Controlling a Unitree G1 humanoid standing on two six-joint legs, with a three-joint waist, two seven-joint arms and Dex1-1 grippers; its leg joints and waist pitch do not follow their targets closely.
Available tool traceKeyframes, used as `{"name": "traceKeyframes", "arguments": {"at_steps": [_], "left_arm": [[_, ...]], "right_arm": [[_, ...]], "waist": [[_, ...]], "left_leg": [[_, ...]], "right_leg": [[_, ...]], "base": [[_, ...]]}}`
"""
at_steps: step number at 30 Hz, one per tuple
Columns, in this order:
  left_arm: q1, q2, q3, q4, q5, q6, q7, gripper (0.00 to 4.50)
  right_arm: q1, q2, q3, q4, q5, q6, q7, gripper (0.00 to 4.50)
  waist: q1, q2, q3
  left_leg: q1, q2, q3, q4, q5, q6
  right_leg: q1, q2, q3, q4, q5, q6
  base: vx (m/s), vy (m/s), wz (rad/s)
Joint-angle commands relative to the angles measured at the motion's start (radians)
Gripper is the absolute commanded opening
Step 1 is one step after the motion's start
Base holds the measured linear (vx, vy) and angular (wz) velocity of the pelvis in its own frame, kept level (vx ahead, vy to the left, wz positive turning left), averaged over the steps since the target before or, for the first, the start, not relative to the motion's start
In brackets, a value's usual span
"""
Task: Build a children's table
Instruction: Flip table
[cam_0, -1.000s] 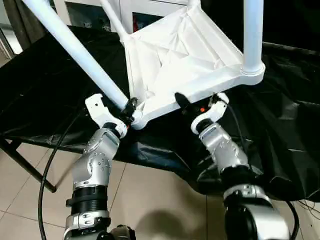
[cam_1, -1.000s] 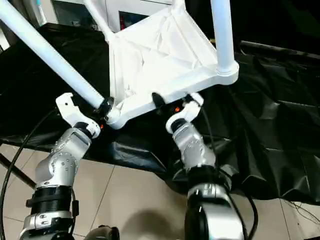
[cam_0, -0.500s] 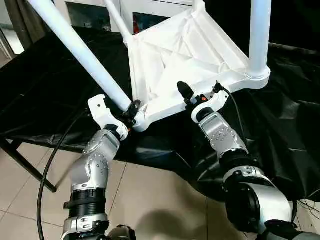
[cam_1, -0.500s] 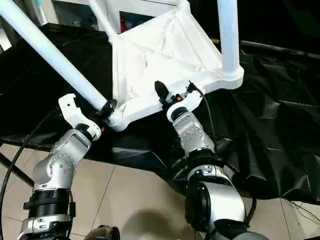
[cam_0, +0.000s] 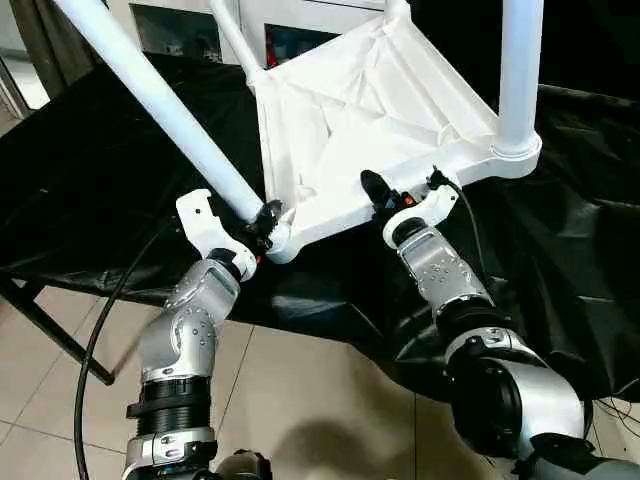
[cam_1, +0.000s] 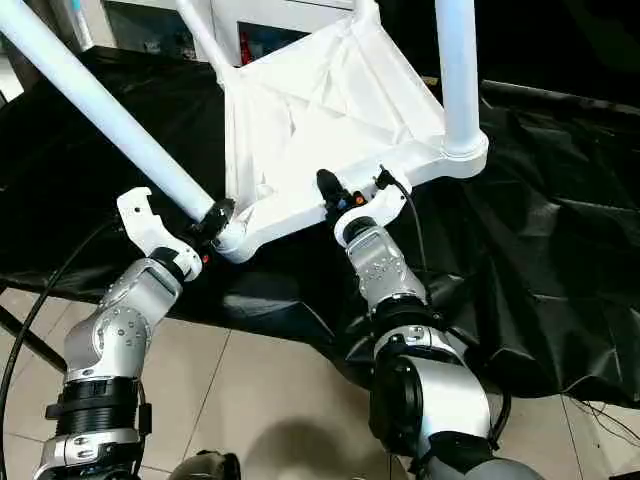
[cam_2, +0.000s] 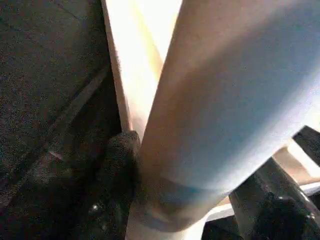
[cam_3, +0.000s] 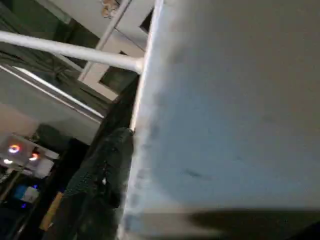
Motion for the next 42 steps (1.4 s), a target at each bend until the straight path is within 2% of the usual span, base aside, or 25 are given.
{"name": "traceKeyframes", "arguments": {"at_steps": [1,8,10,14,15,17,20,22,24,25,26,29,31,32,34,36,37,38,39,40,42], "left_arm": [[-0.009,-0.025,-0.035,-0.013,-0.061,0.019,-0.063,2.37],[-0.012,-0.020,-0.029,0.006,-0.043,0.022,-0.036,2.35],[-0.012,-0.021,-0.021,0.005,-0.054,0.030,-0.039,3.04],[0.007,0.003,-0.018,-0.026,-0.072,0.067,-0.061,3.11],[0.014,0.008,-0.017,-0.033,-0.072,0.073,-0.062,3.40],[0.024,0.018,-0.016,-0.044,-0.076,0.086,-0.065,3.47],[0.043,0.023,-0.010,-0.075,-0.105,0.144,-0.059,3.70],[0.052,0.032,-0.021,-0.086,-0.106,0.161,-0.060,3.86],[0.064,0.044,-0.040,-0.100,-0.103,0.180,-0.073,3.87],[0.079,0.064,-0.078,-0.117,-0.078,0.182,-0.095,3.96],[0.088,0.078,-0.105,-0.129,-0.059,0.181,-0.110,4.23],[0.096,0.101,-0.169,-0.168,-0.030,0.178,-0.140,4.32],[0.095,0.147,-0.259,-0.201,0.044,0.131,-0.179,4.42],[0.088,0.188,-0.332,-0.219,0.115,0.082,-0.204,4.48],[0.066,0.216,-0.375,-0.232,0.179,0.036,-0.195,4.50],[0.047,0.227,-0.387,-0.238,0.203,0.018,-0.184,4.50],[0.031,0.234,-0.391,-0.242,0.217,0.000,-0.181,4.50],[0.019,0.238,-0.392,-0.246,0.226,-0.011,-0.181,4.50],[0.001,0.245,-0.394,-0.252,0.240,-0.028,-0.178,4.50],[-0.019,0.253,-0.397,-0.259,0.255,-0.050,-0.179,4.50],[-0.032,0.259,-0.401,-0.262,0.262,-0.065,-0.184,4.50]], "right_arm": [[-0.026,-0.011,-0.005,0.003,-0.005,-0.015,-0.011,2.24],[-0.031,-0.012,-0.011,0.007,-0.009,-0.030,-0.012,2.13],[-0.032,-0.013,-0.012,0.007,-0.013,-0.038,-0.013,2.10],[-0.033,-0.034,-0.010,-0.003,-0.045,-0.104,-0.055,2.09],[-0.033,-0.042,-0.012,-0.004,-0.050,-0.118,-0.071,2.09],[-0.031,-0.060,-0.013,-0.006,-0.066,-0.142,-0.105,2.09],[-0.025,-0.094,-0.008,-0.032,-0.098,-0.179,-0.152,2.09],[-0.020,-0.108,0.000,-0.047,-0.115,-0.192,-0.162,2.09],[-0.015,-0.124,0.017,-0.061,-0.144,-0.215,-0.180,2.09],[-0.006,-0.142,0.038,-0.072,-0.182,-0.235,-0.208,2.09],[-0.001,-0.155,0.052,-0.078,-0.207,-0.247,-0.226,2.09],[0.011,-0.179,0.086,-0.084,-0.260,-0.272,-0.252,2.09],[0.021,-0.194,0.117,-0.095,-0.304,-0.282,-0.268,2.09],[0.027,-0.202,0.138,-0.109,-0.335,-0.277,-0.277,2.09],[0.032,-0.215,0.174,-0.130,-0.383,-0.271,-0.292,2.09],[0.035,-0.225,0.196,-0.141,-0.410,-0.265,-0.302,2.09],[0.037,-0.230,0.205,-0.147,-0.424,-0.260,-0.312,2.09],[0.038,-0.235,0.213,-0.150,-0.432,-0.253,-0.320,2.09],[0.040,-0.244,0.226,-0.156,-0.447,-0.245,-0.330,2.09],[0.042,-0.254,0.240,-0.164,-0.465,-0.234,-0.343,2.06],[0.044,-0.259,0.246,-0.171,-0.476,-0.227,-0.355,2.06]], "waist": [[-0.003,0.004,-0.074],[-0.002,0.005,-0.077],[-0.002,0.006,-0.080],[0.001,0.007,-0.084],[0.002,0.008,-0.085],[0.004,0.008,-0.086],[0.014,0.010,-0.089],[0.020,0.010,-0.089],[0.022,0.010,-0.089],[0.024,0.009,-0.089],[0.024,0.008,-0.088],[0.026,0.006,-0.088],[0.024,0.004,-0.086],[0.025,0.003,-0.084],[0.017,0.001,-0.085],[0.009,0.000,-0.085],[0.002,-0.005,-0.085],[0.001,-0.004,-0.084],[-0.003,-0.005,-0.086],[-0.009,-0.007,-0.085],[-0.011,-0.007,-0.086]], "left_leg": [[0.057,0.070,-0.032,-0.068,-0.108,0.038],[0.056,0.070,-0.032,-0.066,-0.094,0.044],[0.057,0.070,-0.032,-0.064,-0.090,0.044],[0.058,0.069,-0.030,-0.062,-0.085,0.040],[0.060,0.070,-0.030,-0.062,-0.086,0.040],[0.061,0.070,-0.029,-0.062,-0.089,0.035],[0.067,0.070,-0.025,-0.060,-0.093,0.018],[0.065,0.069,-0.025,-0.061,-0.100,0.006],[0.066,0.068,-0.024,-0.063,-0.114,-0.008],[0.067,0.069,-0.025,-0.064,-0.126,-0.018],[0.066,0.068,-0.024,-0.064,-0.129,-0.020],[0.069,0.067,-0.021,-0.066,-0.154,-0.040],[0.066,0.065,-0.021,-0.069,-0.176,-0.053],[0.065,0.065,-0.024,-0.071,-0.185,-0.052],[0.063,0.063,-0.023,-0.071,-0.191,-0.063],[0.061,0.061,-0.023,-0.070,-0.188,-0.074],[0.055,0.059,-0.023,-0.070,-0.184,-0.074],[0.054,0.058,-0.023,-0.070,-0.183,-0.073],[0.058,0.058,-0.022,-0.066,-0.185,-0.069],[0.054,0.057,-0.022,-0.066,-0.179,-0.061],[0.055,0.057,-0.020,-0.062,-0.168,-0.046]], "right_leg": [[0.029,-0.077,0.036,-0.062,0.151,-0.230],[0.030,-0.078,0.035,-0.060,0.167,-0.237],[0.031,-0.078,0.035,-0.059,0.174,-0.240],[0.030,-0.078,0.035,-0.056,0.177,-0.249],[0.030,-0.077,0.034,-0.056,0.176,-0.248],[0.029,-0.076,0.034,-0.056,0.174,-0.245],[0.026,-0.074,0.034,-0.055,0.171,-0.235],[0.026,-0.071,0.033,-0.056,0.164,-0.215],[0.024,-0.070,0.033,-0.057,0.143,-0.197],[0.023,-0.071,0.032,-0.060,0.119,-0.186],[0.023,-0.071,0.033,-0.060,0.111,-0.179],[0.019,-0.070,0.034,-0.066,0.067,-0.154],[0.018,-0.069,0.035,-0.070,0.028,-0.130],[0.017,-0.069,0.036,-0.077,-0.002,-0.111],[0.017,-0.067,0.037,-0.074,-0.012,-0.100],[0.018,-0.068,0.037,-0.074,-0.011,-0.100],[0.023,-0.070,0.037,-0.073,-0.013,-0.109],[0.023,-0.070,0.037,-0.075,-0.020,-0.109],[0.020,-0.070,0.038,-0.075,-0.019,-0.116],[0.022,-0.069,0.037,-0.075,-0.015,-0.122],[0.022,-0.069,0.038,-0.073,-0.004,-0.132]], "base": [[0.000,0.000,0.00],[0.000,0.000,0.00],[0.000,0.000,0.00],[0.000,0.000,0.00],[0.000,0.000,0.00],[0.000,0.000,0.00],[0.000,0.000,0.00],[0.000,0.000,0.00],[0.000,0.000,0.00],[0.000,0.000,0.00],[0.000,0.000,0.00],[0.000,0.000,0.00],[0.000,0.000,0.00],[0.000,0.000,0.00],[0.000,0.000,0.00],[0.000,0.000,0.00],[0.000,0.000,0.00],[0.000,0.000,0.00],[0.000,0.000,0.00],[0.000,0.000,0.00],[0.000,0.000,0.00]]}}
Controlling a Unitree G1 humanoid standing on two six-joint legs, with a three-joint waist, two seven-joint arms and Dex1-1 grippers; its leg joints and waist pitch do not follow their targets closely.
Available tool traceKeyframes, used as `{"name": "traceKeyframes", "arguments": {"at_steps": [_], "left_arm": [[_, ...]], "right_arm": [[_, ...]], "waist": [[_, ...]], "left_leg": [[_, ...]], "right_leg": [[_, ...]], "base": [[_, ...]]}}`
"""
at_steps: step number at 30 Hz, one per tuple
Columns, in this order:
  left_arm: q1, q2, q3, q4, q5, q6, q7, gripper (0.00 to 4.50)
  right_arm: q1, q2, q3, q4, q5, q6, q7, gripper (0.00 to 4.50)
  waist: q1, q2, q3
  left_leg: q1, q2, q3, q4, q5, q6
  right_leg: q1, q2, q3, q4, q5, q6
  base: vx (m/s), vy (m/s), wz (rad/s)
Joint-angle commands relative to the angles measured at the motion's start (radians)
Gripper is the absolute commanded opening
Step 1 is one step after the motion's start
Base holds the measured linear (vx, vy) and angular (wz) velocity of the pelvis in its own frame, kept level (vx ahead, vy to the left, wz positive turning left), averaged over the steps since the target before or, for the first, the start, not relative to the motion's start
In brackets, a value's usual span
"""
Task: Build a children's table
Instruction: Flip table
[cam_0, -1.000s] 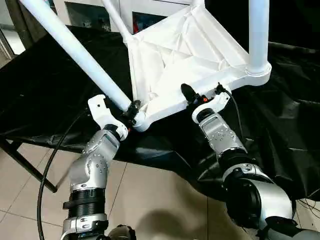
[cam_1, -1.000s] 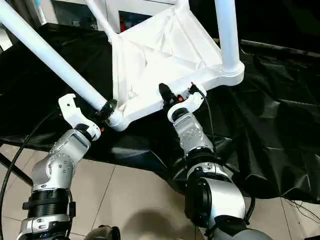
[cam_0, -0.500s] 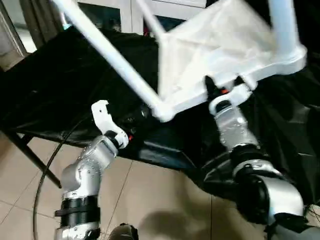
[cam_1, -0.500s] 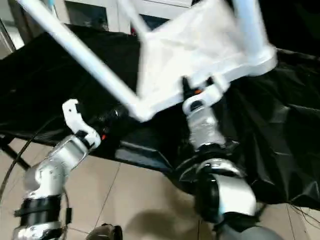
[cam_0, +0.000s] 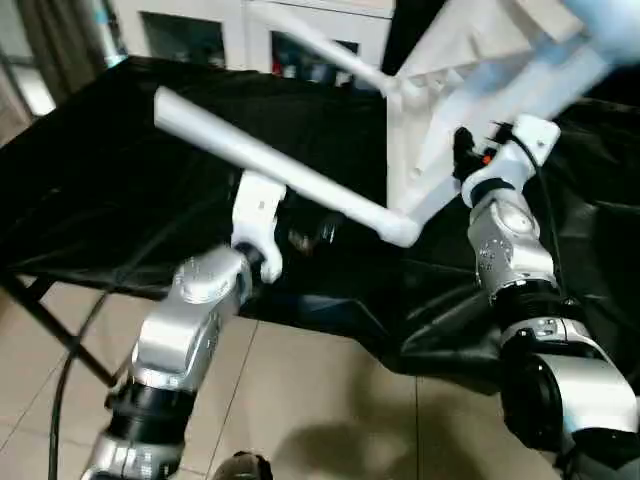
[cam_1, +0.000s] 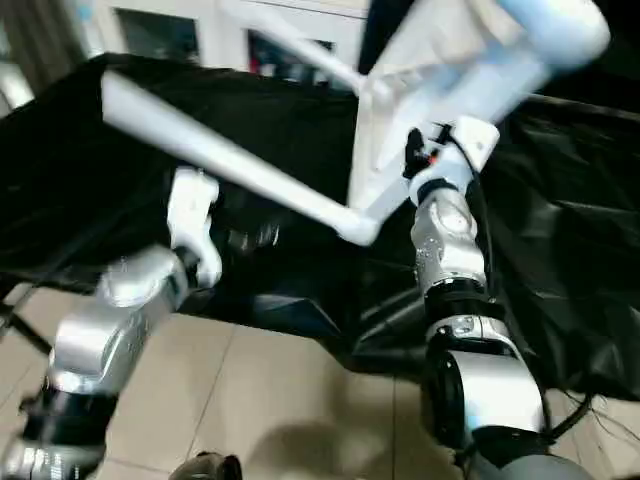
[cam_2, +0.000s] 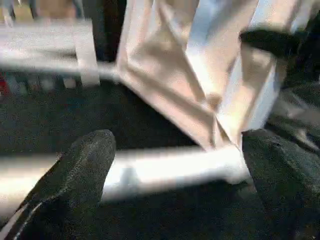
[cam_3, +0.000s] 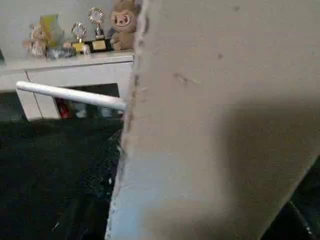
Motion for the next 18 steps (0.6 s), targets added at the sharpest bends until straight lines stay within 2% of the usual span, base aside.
{"name": "traceKeyframes", "arguments": {"at_steps": [1,4,5,6,8,9,10,11,13,16,17,18], "left_arm": [[-0.022,0.015,-0.015,-0.021,0.031,-0.041,-0.004,4.50],[-0.093,0.050,-0.047,-0.037,0.088,-0.081,-0.023,4.50],[-0.108,0.056,-0.053,-0.038,0.099,-0.085,-0.024,4.50],[-0.131,0.074,-0.071,-0.043,0.121,-0.095,-0.041,4.50],[-0.152,0.093,-0.093,-0.045,0.144,-0.108,-0.062,4.50],[-0.164,0.105,-0.106,-0.042,0.158,-0.120,-0.077,4.50],[-0.169,0.109,-0.111,-0.041,0.166,-0.128,-0.081,4.50],[-0.210,0.138,-0.147,-0.027,0.226,-0.196,-0.098,4.50],[-0.262,0.166,-0.181,-0.001,0.306,-0.280,-0.090,4.50],[-0.307,0.182,-0.198,0.032,0.345,-0.340,-0.094,4.50],[-0.337,0.197,-0.212,0.051,0.390,-0.378,-0.076,4.50],[-0.375,0.215,-0.222,0.078,0.428,-0.414,-0.068,4.50]], "right_arm": [[0.023,-0.027,0.022,-0.014,-0.055,0.029,-0.039,2.05],[0.029,-0.054,0.051,-0.048,-0.114,0.063,-0.086,2.02],[0.030,-0.057,0.055,-0.054,-0.122,0.068,-0.093,2.02],[0.033,-0.063,0.067,-0.065,-0.142,0.078,-0.105,2.02],[0.035,-0.068,0.078,-0.075,-0.159,0.085,-0.112,2.00],[0.036,-0.072,0.088,-0.081,-0.171,0.091,-0.118,2.00],[0.037,-0.073,0.091,-0.084,-0.175,0.093,-0.119,2.00],[0.041,-0.079,0.119,-0.103,-0.205,0.118,-0.118,2.00],[0.044,-0.082,0.148,-0.110,-0.228,0.152,-0.094,2.00],[0.042,-0.080,0.167,-0.095,-0.235,0.178,-0.060,2.00],[0.042,-0.078,0.175,-0.079,-0.236,0.189,-0.042,2.34],[0.045,-0.077,0.176,-0.060,-0.235,0.195,-0.038,2.34]], "waist": [[-0.003,-0.008,-0.083],[0.000,-0.007,-0.087],[0.003,-0.004,-0.086],[0.001,-0.006,-0.085],[0.007,-0.001,-0.086],[0.004,-0.005,-0.083],[0.006,-0.004,-0.085],[0.010,-0.005,-0.083],[0.007,-0.005,-0.084],[0.007,-0.006,-0.084],[0.007,-0.006,-0.085],[0.005,-0.006,-0.085]], "left_leg": [[0.052,0.057,-0.038,-0.062,-0.166,-0.043],[0.059,0.058,-0.036,-0.059,-0.132,-0.031],[0.061,0.059,-0.035,-0.059,-0.139,-0.034],[0.059,0.058,-0.035,-0.060,-0.146,-0.037],[0.064,0.059,-0.037,-0.062,-0.161,-0.051],[0.062,0.059,-0.037,-0.064,-0.179,-0.064],[0.064,0.059,-0.037,-0.064,-0.191,-0.071],[0.063,0.058,-0.038,-0.065,-0.202,-0.071],[0.061,0.058,-0.038,-0.066,-0.207,-0.078],[0.057,0.057,-0.040,-0.067,-0.212,-0.087],[0.057,0.058,-0.040,-0.067,-0.211,-0.090],[0.056,0.058,-0.041,-0.066,-0.214,-0.088]], "right_leg": [[0.021,-0.058,0.036,-0.074,-0.017,-0.154],[0.016,-0.051,0.035,-0.066,0.026,-0.159],[0.014,-0.050,0.034,-0.065,0.031,-0.163],[0.014,-0.050,0.034,-0.067,0.024,-0.162],[0.011,-0.050,0.033,-0.067,0.002,-0.154],[0.011,-0.051,0.033,-0.067,-0.005,-0.154],[0.010,-0.054,0.034,-0.067,-0.013,-0.151],[0.010,-0.054,0.034,-0.074,-0.034,-0.141],[0.011,-0.054,0.035,-0.070,-0.034,-0.133],[0.013,-0.057,0.035,-0.070,-0.030,-0.134],[0.014,-0.059,0.034,-0.068,-0.028,-0.136],[0.014,-0.060,0.035,-0.069,-0.028,-0.137]], "base": [[0.000,0.000,0.00],[0.000,0.000,0.00],[0.000,0.000,0.00],[0.000,0.000,0.00],[0.000,0.000,0.00],[0.000,0.000,0.00],[0.000,0.000,0.00],[0.000,0.000,0.00],[0.000,0.000,0.00],[0.000,0.000,0.00],[0.000,0.000,0.00],[0.000,0.000,0.00]]}}
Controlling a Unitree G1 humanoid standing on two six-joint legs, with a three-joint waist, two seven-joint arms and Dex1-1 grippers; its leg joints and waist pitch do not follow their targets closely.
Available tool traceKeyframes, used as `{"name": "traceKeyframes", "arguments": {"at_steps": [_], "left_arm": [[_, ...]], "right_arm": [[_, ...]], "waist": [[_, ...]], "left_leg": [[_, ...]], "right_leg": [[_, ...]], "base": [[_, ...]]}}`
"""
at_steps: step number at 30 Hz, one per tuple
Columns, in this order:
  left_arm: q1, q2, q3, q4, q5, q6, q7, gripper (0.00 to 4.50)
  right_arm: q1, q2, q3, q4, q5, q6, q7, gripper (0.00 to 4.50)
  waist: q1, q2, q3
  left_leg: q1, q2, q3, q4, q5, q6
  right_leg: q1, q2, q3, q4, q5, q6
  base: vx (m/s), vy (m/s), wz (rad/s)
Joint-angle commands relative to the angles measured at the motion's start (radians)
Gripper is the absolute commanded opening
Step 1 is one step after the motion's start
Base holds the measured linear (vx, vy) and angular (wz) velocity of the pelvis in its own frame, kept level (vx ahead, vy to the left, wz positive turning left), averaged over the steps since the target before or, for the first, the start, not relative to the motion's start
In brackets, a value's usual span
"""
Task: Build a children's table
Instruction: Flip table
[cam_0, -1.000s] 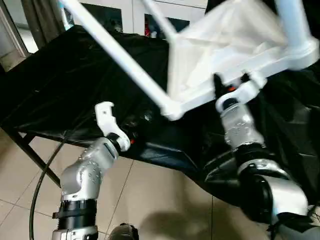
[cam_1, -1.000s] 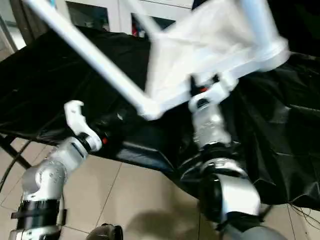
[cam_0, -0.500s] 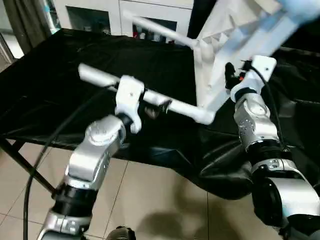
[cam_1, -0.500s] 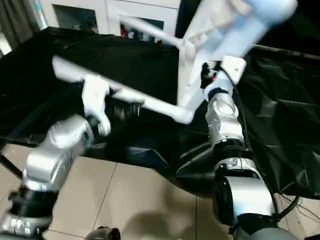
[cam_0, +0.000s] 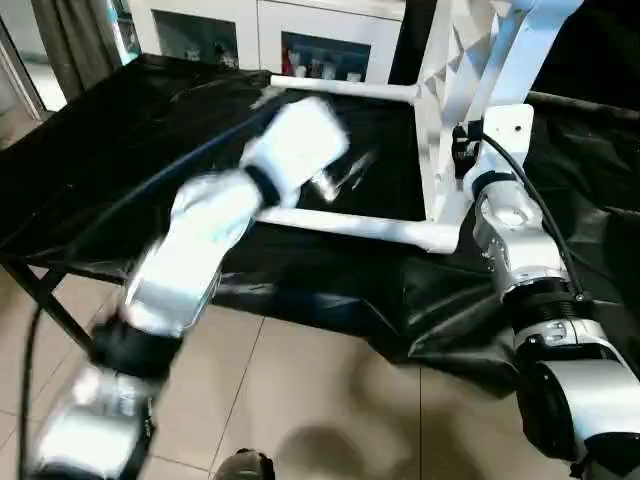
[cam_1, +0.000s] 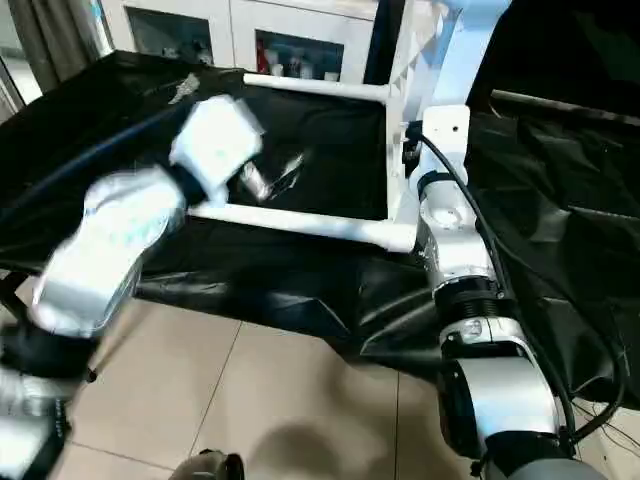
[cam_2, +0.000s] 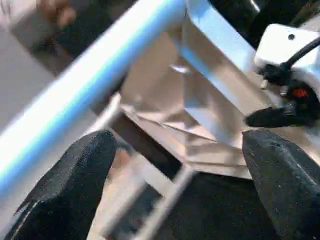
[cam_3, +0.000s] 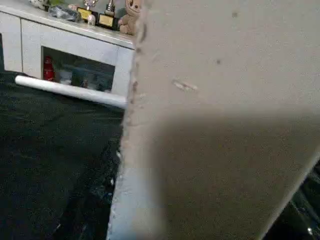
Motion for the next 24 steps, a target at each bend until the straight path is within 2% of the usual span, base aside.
{"name": "traceKeyframes", "arguments": {"at_steps": [1,3,5,7,9,12,19,24], "left_arm": [[-0.072,0.030,-0.029,0.059,0.095,-0.078,0.029,4.50],[-0.095,0.036,-0.029,0.077,0.116,-0.096,0.045,4.50],[-0.146,0.039,-0.019,0.122,0.154,-0.135,0.096,4.50],[-0.182,0.045,-0.016,0.175,0.192,-0.166,0.136,4.50],[-0.207,0.051,-0.013,0.225,0.220,-0.181,0.170,4.50],[-0.250,0.056,-0.004,0.302,0.250,-0.228,0.230,4.50],[-0.364,0.068,-0.040,0.544,0.351,-0.305,0.340,4.50],[-0.423,0.056,-0.072,0.692,0.386,-0.347,0.383,4.50]], "right_arm": [[0.027,-0.021,0.039,0.058,-0.057,0.056,0.021,2.69],[0.029,-0.021,0.041,0.067,-0.061,0.061,0.015,2.77],[0.032,-0.021,0.050,0.079,-0.062,0.069,0.011,2.77],[0.033,-0.019,0.051,0.087,-0.063,0.075,0.016,2.77],[0.031,-0.016,0.050,0.092,-0.063,0.080,0.017,2.77],[0.028,-0.016,0.049,0.099,-0.064,0.083,0.019,2.77],[0.015,-0.012,0.049,0.126,-0.062,0.081,0.020,2.77],[0.014,-0.009,0.049,0.127,-0.061,0.078,0.024,2.77]], "waist": [[-0.010,-0.003,-0.085],[-0.014,-0.002,-0.085],[-0.020,-0.001,-0.086],[-0.017,-0.001,-0.088],[-0.016,-0.002,-0.091],[-0.015,-0.002,-0.090],[-0.013,0.001,-0.088],[-0.011,0.004,-0.090]], "left_leg": [[0.059,0.060,-0.042,-0.068,-0.228,-0.098],[0.060,0.062,-0.044,-0.070,-0.225,-0.108],[0.060,0.060,-0.043,-0.069,-0.221,-0.112],[0.061,0.060,-0.042,-0.066,-0.222,-0.101],[0.059,0.060,-0.042,-0.064,-0.193,-0.092],[0.061,0.060,-0.041,-0.064,-0.193,-0.086],[0.064,0.061,-0.044,-0.067,-0.235,-0.096],[0.062,0.061,-0.045,-0.066,-0.220,-0.090]], "right_leg": [[0.012,-0.052,0.036,-0.072,-0.049,-0.139],[0.013,-0.056,0.035,-0.070,-0.048,-0.150],[0.013,-0.053,0.033,-0.068,-0.029,-0.164],[0.013,-0.055,0.035,-0.068,-0.010,-0.178],[0.017,-0.054,0.033,-0.062,0.031,-0.184],[0.016,-0.054,0.033,-0.063,0.032,-0.194],[0.013,-0.058,0.033,-0.069,-0.015,-0.199],[0.015,-0.059,0.032,-0.065,0.030,-0.217]], "base": [[0.000,0.000,0.00],[0.000,0.000,0.00],[0.000,0.000,0.00],[0.000,0.000,0.00],[0.000,0.000,0.00],[0.000,0.000,0.00],[0.000,0.000,0.00],[0.000,0.000,0.00]]}}
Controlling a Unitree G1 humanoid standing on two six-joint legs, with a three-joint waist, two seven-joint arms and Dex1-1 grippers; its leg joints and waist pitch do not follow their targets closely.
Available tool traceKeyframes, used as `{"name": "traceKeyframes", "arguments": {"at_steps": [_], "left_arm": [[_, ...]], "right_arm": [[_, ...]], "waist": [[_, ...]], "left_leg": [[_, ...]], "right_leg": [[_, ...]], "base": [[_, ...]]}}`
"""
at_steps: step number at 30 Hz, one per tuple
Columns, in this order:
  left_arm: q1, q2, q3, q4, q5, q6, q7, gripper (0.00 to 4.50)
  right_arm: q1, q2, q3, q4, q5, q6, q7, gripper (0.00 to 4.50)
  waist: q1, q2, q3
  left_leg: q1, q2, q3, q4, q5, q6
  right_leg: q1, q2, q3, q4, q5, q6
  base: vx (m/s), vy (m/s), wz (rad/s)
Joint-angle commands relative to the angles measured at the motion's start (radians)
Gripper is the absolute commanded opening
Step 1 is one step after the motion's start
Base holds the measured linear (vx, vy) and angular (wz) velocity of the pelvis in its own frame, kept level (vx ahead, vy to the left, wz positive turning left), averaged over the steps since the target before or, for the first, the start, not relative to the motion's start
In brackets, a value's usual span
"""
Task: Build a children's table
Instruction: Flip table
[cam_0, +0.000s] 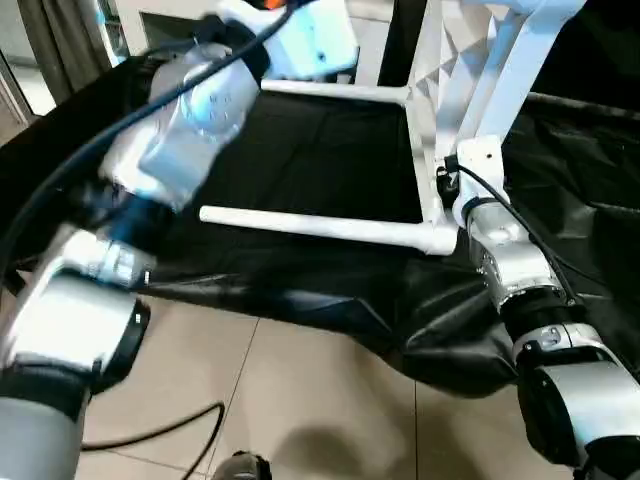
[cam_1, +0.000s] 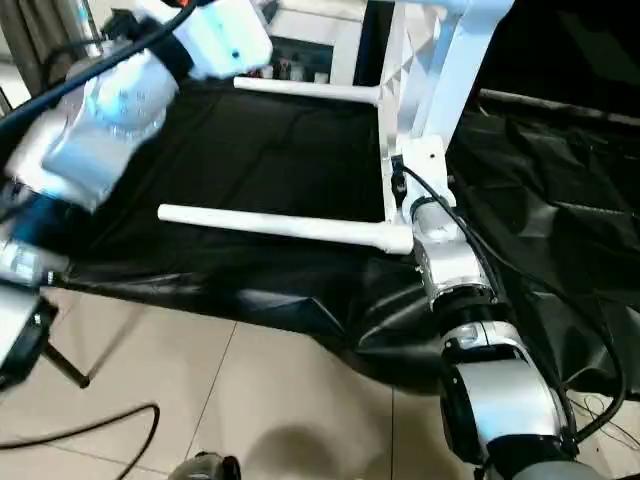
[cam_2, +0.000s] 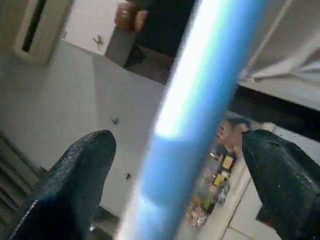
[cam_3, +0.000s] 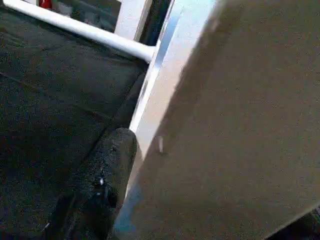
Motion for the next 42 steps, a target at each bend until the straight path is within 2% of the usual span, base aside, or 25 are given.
{"name": "traceKeyframes", "arguments": {"at_steps": [1,2,3,4,6,7,10,13,14,16,18,19,24,27,29,31,32,35,36,37,38,39,41,42], "left_arm": [[-0.050,-0.018,-0.030,0.080,0.027,-0.027,0.030,4.50],[-0.070,-0.028,-0.034,0.124,0.036,-0.029,0.042,4.50],[-0.082,-0.034,-0.033,0.149,0.040,-0.029,0.056,4.50],[-0.094,-0.052,-0.005,0.182,0.004,-0.026,0.045,4.23],[-0.103,-0.067,0.031,0.204,-0.042,-0.027,0.024,4.16],[-0.114,-0.075,0.045,0.226,-0.056,-0.035,0.027,4.16],[-0.135,-0.080,0.041,0.266,-0.034,-0.036,0.066,3.79],[-0.157,-0.090,0.048,0.322,-0.042,-0.051,0.085,3.68],[-0.160,-0.091,0.049,0.329,-0.042,-0.054,0.087,3.68],[-0.165,-0.097,0.060,0.338,-0.056,-0.063,0.082,3.31],[-0.169,-0.101,0.069,0.348,-0.067,-0.069,0.076,3.29],[-0.171,-0.105,0.073,0.356,-0.073,-0.074,0.072,3.11],[-0.174,-0.120,0.108,0.382,-0.118,-0.080,0.061,2.85],[-0.173,-0.154,0.171,0.400,-0.207,-0.074,0.002,2.75],[-0.164,-0.181,0.221,0.403,-0.273,-0.057,-0.032,2.73],[-0.160,-0.188,0.236,0.402,-0.294,-0.049,-0.036,2.73],[-0.160,-0.189,0.238,0.402,-0.296,-0.048,-0.037,2.73],[-0.157,-0.200,0.269,0.400,-0.331,-0.030,-0.047,2.73],[-0.161,-0.210,0.303,0.402,-0.363,-0.015,-0.052,2.73],[-0.162,-0.212,0.312,0.403,-0.371,-0.011,-0.054,2.73],[-0.171,-0.224,0.351,0.404,-0.411,0.006,-0.055,2.73],[-0.171,-0.224,0.351,0.404,-0.411,0.006,-0.055,2.73],[-0.192,-0.252,0.425,0.410,-0.484,0.048,-0.063,2.73],[-0.195,-0.256,0.437,0.411,-0.494,0.055,-0.062,2.73]], "right_arm": [[-0.001,-0.001,-0.002,0.024,-0.004,0.018,0.009,2.77],[0.000,0.001,-0.002,0.020,-0.003,0.016,0.011,2.77],[0.002,0.003,-0.004,0.018,0.000,0.014,0.014,2.77],[0.004,0.005,-0.006,0.014,0.003,0.011,0.018,2.50],[0.006,0.007,-0.008,0.010,0.005,0.009,0.020,2.43],[0.007,0.007,-0.008,0.007,0.006,0.008,0.022,2.38],[0.010,0.007,-0.008,0.003,0.006,0.006,0.023,2.23],[0.014,0.007,-0.010,0.000,0.006,0.002,0.025,2.20],[0.014,0.007,-0.011,0.000,0.006,0.002,0.026,2.20],[0.014,0.004,-0.013,-0.002,0.005,-0.001,0.026,2.17],[0.013,0.002,-0.013,0.000,0.006,-0.005,0.026,2.16],[0.011,0.000,-0.013,0.003,0.006,-0.008,0.027,2.16],[0.004,-0.011,-0.015,0.006,0.002,-0.020,0.029,2.15],[-0.004,-0.040,-0.024,0.001,-0.005,-0.036,0.033,2.14],[-0.011,-0.073,-0.026,-0.012,-0.016,-0.044,0.033,2.13],[-0.016,-0.097,-0.026,-0.020,-0.025,-0.044,0.033,2.12],[-0.016,-0.100,-0.027,-0.021,-0.025,-0.044,0.033,2.12],[-0.020,-0.139,-0.033,-0.039,-0.031,-0.040,0.040,2.12],[-0.026,-0.172,-0.035,-0.059,-0.036,-0.033,0.053,2.12],[-0.028,-0.181,-0.035,-0.064,-0.037,-0.030,0.057,2.12],[-0.050,-0.232,-0.032,-0.086,-0.048,-0.017,0.086,2.12],[-0.050,-0.232,-0.032,-0.086,-0.048,-0.017,0.086,2.12],[-0.114,-0.321,-0.023,-0.100,-0.067,-0.003,0.138,2.12],[-0.127,-0.336,-0.021,-0.100,-0.070,-0.001,0.147,2.12]], "waist": [[0.000,0.006,-0.089],[0.000,0.009,-0.089],[0.001,0.008,-0.090],[0.002,0.012,-0.090],[0.002,0.006,-0.090],[0.001,0.013,-0.090],[0.002,0.009,-0.090],[0.002,0.010,-0.089],[0.003,0.018,-0.090],[0.003,0.013,-0.089],[0.003,0.013,-0.089],[0.005,0.013,-0.089],[0.006,0.013,-0.088],[0.011,0.011,-0.088],[0.018,0.014,-0.087],[0.027,0.012,-0.088],[0.027,0.018,-0.086],[0.038,0.016,-0.088],[0.042,0.016,-0.088],[0.046,0.021,-0.088],[0.045,0.021,-0.089],[0.045,0.021,-0.089],[0.048,0.022,-0.091],[0.046,0.025,-0.090]], "left_leg": [[0.063,0.061,-0.044,-0.067,-0.220,-0.087],[0.065,0.059,-0.042,-0.066,-0.228,-0.086],[0.064,0.060,-0.044,-0.066,-0.229,-0.086],[0.063,0.060,-0.046,-0.066,-0.227,-0.084],[0.061,0.060,-0.045,-0.065,-0.222,-0.078],[0.062,0.061,-0.045,-0.066,-0.228,-0.072],[0.062,0.061,-0.045,-0.064,-0.223,-0.056],[0.063,0.062,-0.046,-0.066,-0.232,-0.055],[0.065,0.061,-0.046,-0.065,-0.237,-0.058],[0.065,0.063,-0.047,-0.067,-0.248,-0.065],[0.064,0.063,-0.047,-0.067,-0.247,-0.065],[0.064,0.063,-0.046,-0.067,-0.247,-0.063],[0.065,0.063,-0.046,-0.067,-0.252,-0.057],[0.064,0.062,-0.045,-0.066,-0.247,-0.051],[0.064,0.061,-0.043,-0.063,-0.245,-0.037],[0.064,0.060,-0.041,-0.059,-0.221,-0.021],[0.060,0.059,-0.042,-0.059,-0.213,-0.013],[0.057,0.058,-0.040,-0.055,-0.188,0.015],[0.056,0.057,-0.039,-0.053,-0.183,0.027],[0.057,0.057,-0.039,-0.052,-0.178,0.033],[0.053,0.057,-0.040,-0.051,-0.166,0.042],[0.053,0.057,-0.040,-0.051,-0.166,0.042],[0.054,0.055,-0.038,-0.047,-0.151,0.054],[0.053,0.053,-0.037,-0.044,-0.154,0.059]], "right_leg": [[0.017,-0.060,0.032,-0.064,0.033,-0.217],[0.014,-0.058,0.032,-0.066,0.033,-0.220],[0.016,-0.059,0.032,-0.065,0.037,-0.223],[0.019,-0.061,0.032,-0.064,0.045,-0.226],[0.020,-0.062,0.031,-0.063,0.065,-0.242],[0.021,-0.063,0.031,-0.064,0.071,-0.249],[0.023,-0.063,0.031,-0.064,0.077,-0.253],[0.022,-0.062,0.030,-0.066,0.056,-0.252],[0.020,-0.061,0.031,-0.067,0.054,-0.251],[0.021,-0.062,0.031,-0.067,0.058,-0.253],[0.022,-0.063,0.030,-0.066,0.063,-0.257],[0.021,-0.064,0.030,-0.067,0.063,-0.260],[0.020,-0.064,0.030,-0.069,0.051,-0.258],[0.022,-0.066,0.031,-0.070,0.051,-0.264],[0.022,-0.069,0.032,-0.074,0.028,-0.265],[0.023,-0.071,0.033,-0.073,0.032,-0.267],[0.024,-0.070,0.032,-0.073,0.034,-0.267],[0.026,-0.070,0.032,-0.072,0.027,-0.263],[0.027,-0.072,0.032,-0.075,0.009,-0.261],[0.025,-0.071,0.032,-0.076,-0.004,-0.258],[0.028,-0.070,0.031,-0.074,-0.003,-0.255],[0.028,-0.070,0.031,-0.074,-0.003,-0.255],[0.026,-0.066,0.028,-0.072,-0.003,-0.265],[0.025,-0.064,0.028,-0.073,-0.007,-0.270]], "base": [[0.000,0.000,0.00],[0.000,0.000,0.00],[0.000,0.000,0.00],[0.000,0.000,0.00],[0.000,0.000,0.00],[0.000,0.000,0.00],[0.000,0.000,0.00],[0.000,0.000,0.00],[0.000,0.000,0.00],[0.000,0.000,0.00],[0.000,0.000,0.00],[0.000,0.000,0.00],[0.000,0.000,0.00],[0.000,0.000,0.00],[0.000,0.000,0.00],[0.000,0.000,0.00],[0.000,0.000,0.00],[0.000,0.000,0.00],[0.000,0.000,0.00],[0.000,0.000,0.00],[0.000,0.000,0.00],[0.000,0.000,0.00],[0.000,0.000,0.00],[0.000,0.000,0.00]]}}
